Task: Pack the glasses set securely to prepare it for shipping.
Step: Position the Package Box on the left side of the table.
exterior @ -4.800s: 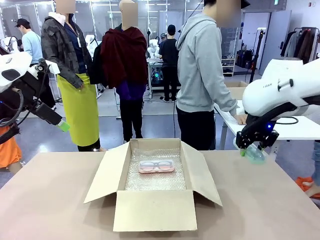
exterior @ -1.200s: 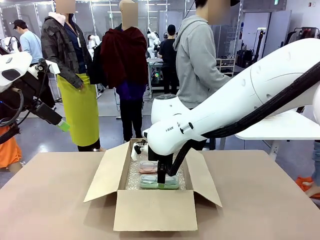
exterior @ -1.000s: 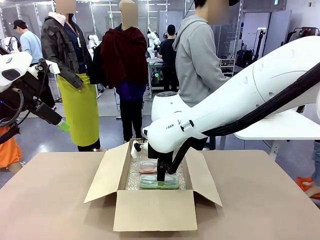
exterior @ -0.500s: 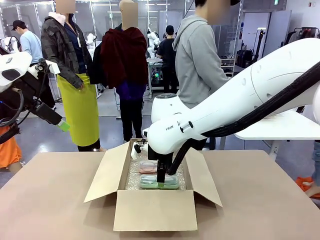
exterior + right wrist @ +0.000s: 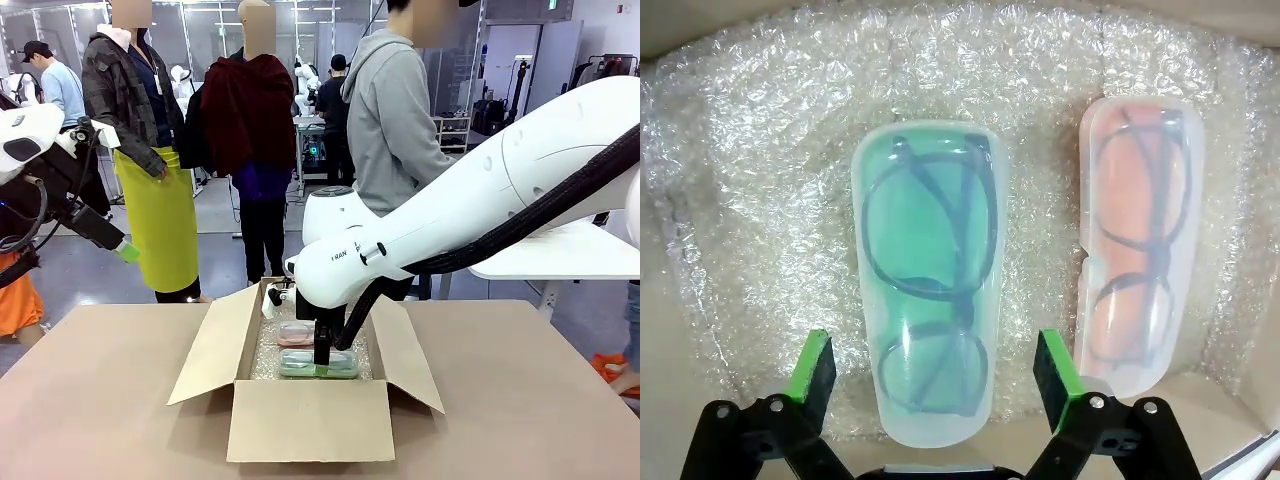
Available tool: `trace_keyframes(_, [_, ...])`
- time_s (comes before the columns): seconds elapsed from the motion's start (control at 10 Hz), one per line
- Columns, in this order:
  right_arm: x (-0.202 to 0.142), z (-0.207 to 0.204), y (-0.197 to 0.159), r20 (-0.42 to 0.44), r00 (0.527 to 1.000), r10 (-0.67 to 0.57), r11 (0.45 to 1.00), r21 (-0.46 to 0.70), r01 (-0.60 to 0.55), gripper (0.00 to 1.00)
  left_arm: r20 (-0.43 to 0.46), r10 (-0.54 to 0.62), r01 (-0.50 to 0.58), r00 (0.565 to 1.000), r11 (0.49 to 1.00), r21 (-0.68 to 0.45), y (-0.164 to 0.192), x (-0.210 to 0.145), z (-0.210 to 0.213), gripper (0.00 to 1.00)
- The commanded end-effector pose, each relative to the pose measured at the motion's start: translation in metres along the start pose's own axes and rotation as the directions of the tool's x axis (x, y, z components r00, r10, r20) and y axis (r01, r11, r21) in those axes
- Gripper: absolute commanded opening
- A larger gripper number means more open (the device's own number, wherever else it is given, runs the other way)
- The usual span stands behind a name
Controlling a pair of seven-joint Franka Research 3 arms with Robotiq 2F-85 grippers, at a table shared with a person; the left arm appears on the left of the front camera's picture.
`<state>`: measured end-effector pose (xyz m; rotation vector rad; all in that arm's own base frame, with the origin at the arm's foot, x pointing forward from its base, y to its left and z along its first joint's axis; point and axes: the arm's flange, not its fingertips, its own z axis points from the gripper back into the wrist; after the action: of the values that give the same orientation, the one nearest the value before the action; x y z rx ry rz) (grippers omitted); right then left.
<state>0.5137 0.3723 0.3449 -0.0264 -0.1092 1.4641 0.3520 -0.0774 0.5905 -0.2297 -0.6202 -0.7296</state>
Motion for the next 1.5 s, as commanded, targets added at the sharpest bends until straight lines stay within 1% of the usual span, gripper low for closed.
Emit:
trace_keyframes(0.0, [-0.001, 0.000, 0.002, -0.004, 1.000, 0.004, 1.000, -0.004, -0.004, 1.00, 0.007, -0.007, 0.007, 1.000, 1.000, -0.006, 0.001, 0.000, 0.003, 1.00])
trace_keyframes(0.1, [0.000, 0.000, 0.000, 0.000, 1.000, 0.000, 1.000, 0.000, 0.000, 1.00, 0.007, -0.007, 0.007, 1.000, 1.000, -0.006, 0.001, 0.000, 0.003, 1.00])
trace_keyframes(0.2, [-0.005, 0.028, 0.009, -0.002, 1.000, -0.006, 1.000, -0.019, 0.006, 1.00, 0.007, -0.007, 0.007, 1.000, 1.000, -0.006, 0.001, 0.000, 0.003, 1.00])
trace_keyframes(0.3, [-0.011, 0.054, 0.018, -0.037, 0.999, -0.032, 0.999, -0.026, 0.031, 1.00, 0.007, -0.007, 0.007, 1.000, 1.000, -0.006, 0.001, 0.000, 0.003, 1.00])
trace_keyframes(0.4, [-0.014, 0.075, 0.028, -0.074, 0.997, -0.034, 0.999, -0.037, 0.031, 1.00, 0.007, -0.007, 0.007, 1.000, 1.000, -0.006, 0.001, 0.000, 0.003, 1.00])
trace_keyframes(0.6, [-0.025, 0.103, 0.033, -0.090, 0.994, -0.060, 0.997, -0.044, 0.057, 1.00, 0.007, -0.007, 0.007, 1.000, 1.000, -0.006, 0.001, 0.000, 0.003, 1.00])
trace_keyframes(0.7, [-0.034, 0.113, 0.035, -0.105, 0.991, -0.086, 0.995, -0.067, 0.079, 1.00, 0.007, -0.007, 0.007, 1.000, 1.000, -0.006, 0.001, 0.000, 0.003, 1.00])
trace_keyframes(0.8, [-0.054, 0.129, 0.038, -0.108, 0.985, -0.138, 0.987, -0.100, 0.127, 1.00, 0.007, -0.007, 0.007, 1.000, 1.000, -0.006, 0.001, 0.000, 0.003, 1.00])
trace_keyframes(0.9, [-0.082, 0.149, 0.047, -0.052, 0.977, -0.205, 0.974, -0.112, 0.199, 1.00, 0.007, -0.007, 0.007, 1.000, 1.000, -0.006, 0.001, 0.000, 0.003, 1.00])
trace_keyframes(1.1, [-0.153, 0.188, 0.081, 0.068, 0.928, -0.367, 0.907, -0.194, 0.373, 1.00, 0.007, -0.007, 0.007, 1.000, 1.000, -0.006, 0.001, 0.000, 0.003, 1.00])
trace_keyframes(1.2, [-0.182, 0.198, 0.101, 0.133, 0.895, -0.426, 0.865, -0.230, 0.446, 1.00, 0.007, -0.007, 0.007, 1.000, 1.000, -0.006, 0.001, 0.000, 0.003, 1.00])
trace_keyframes(1.3, [-0.213, 0.206, 0.121, 0.223, 0.858, -0.462, 0.832, -0.226, 0.507, 1.00, 0.007, -0.007, 0.007, 1.000, 1.000, -0.006, 0.001, 0.000, 0.003, 1.00])
trace_keyframes(1.4, [-0.243, 0.207, 0.131, 0.244, 0.820, -0.518, 0.797, -0.209, 0.566, 1.00, 0.007, -0.007, 0.007, 1.000, 1.000, -0.006, 0.001, 0.000, 0.003, 1.00])
